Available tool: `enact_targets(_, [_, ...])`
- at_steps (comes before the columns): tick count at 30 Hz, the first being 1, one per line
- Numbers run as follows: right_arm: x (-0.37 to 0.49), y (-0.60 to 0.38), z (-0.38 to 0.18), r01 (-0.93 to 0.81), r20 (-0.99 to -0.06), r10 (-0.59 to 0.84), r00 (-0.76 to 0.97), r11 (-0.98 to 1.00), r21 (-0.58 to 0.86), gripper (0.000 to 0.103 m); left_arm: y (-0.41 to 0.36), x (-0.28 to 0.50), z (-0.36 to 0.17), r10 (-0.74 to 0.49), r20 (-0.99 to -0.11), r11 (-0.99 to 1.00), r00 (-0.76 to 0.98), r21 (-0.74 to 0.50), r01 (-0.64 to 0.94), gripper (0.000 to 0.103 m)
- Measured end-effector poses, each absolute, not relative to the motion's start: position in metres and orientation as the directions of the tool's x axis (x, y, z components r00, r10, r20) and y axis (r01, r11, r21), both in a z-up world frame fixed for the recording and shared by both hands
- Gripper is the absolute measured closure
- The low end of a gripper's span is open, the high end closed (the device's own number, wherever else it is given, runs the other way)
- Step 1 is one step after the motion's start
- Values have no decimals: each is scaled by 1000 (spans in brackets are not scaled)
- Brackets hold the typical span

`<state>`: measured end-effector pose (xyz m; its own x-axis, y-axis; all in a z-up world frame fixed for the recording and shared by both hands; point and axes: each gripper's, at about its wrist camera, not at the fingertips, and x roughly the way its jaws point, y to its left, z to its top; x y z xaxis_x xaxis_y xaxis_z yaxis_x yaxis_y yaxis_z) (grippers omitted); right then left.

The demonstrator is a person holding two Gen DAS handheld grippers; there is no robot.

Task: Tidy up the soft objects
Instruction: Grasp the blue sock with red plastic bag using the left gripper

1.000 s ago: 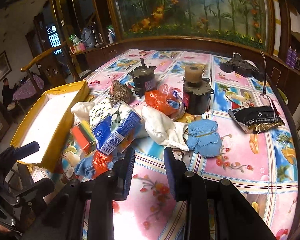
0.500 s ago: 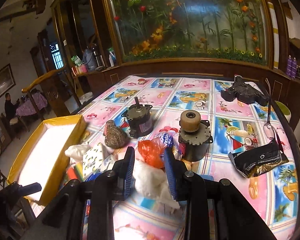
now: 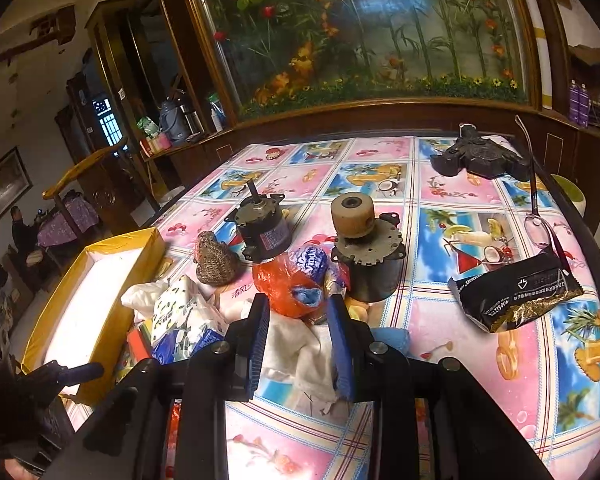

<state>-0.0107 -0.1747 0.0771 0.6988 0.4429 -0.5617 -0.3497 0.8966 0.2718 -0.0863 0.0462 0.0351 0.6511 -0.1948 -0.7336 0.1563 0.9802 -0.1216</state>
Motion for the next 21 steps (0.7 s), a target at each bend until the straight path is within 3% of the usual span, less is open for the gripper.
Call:
enact_targets(4, [-12,-175,77,-359,-564,459,686,888,287,71,44,-86,38,-264,-723,964,639,-182,193,1])
enact_targets(8, [-16,-174,79,-371,-557,476,680,879,299,71,24,-84,43,-266,-719,960,642,-136,245,3])
enact_targets(15, [-21,-168,78,-395,-561,503,657,864,312,71,-5,-48,20,-249,-805,953,538,-107,282,61])
enact_targets(21, [-25,-162,78,-422,-554,525,646,850,314,71,-13,-46,17,-263,-818,945,512,-112,306,67])
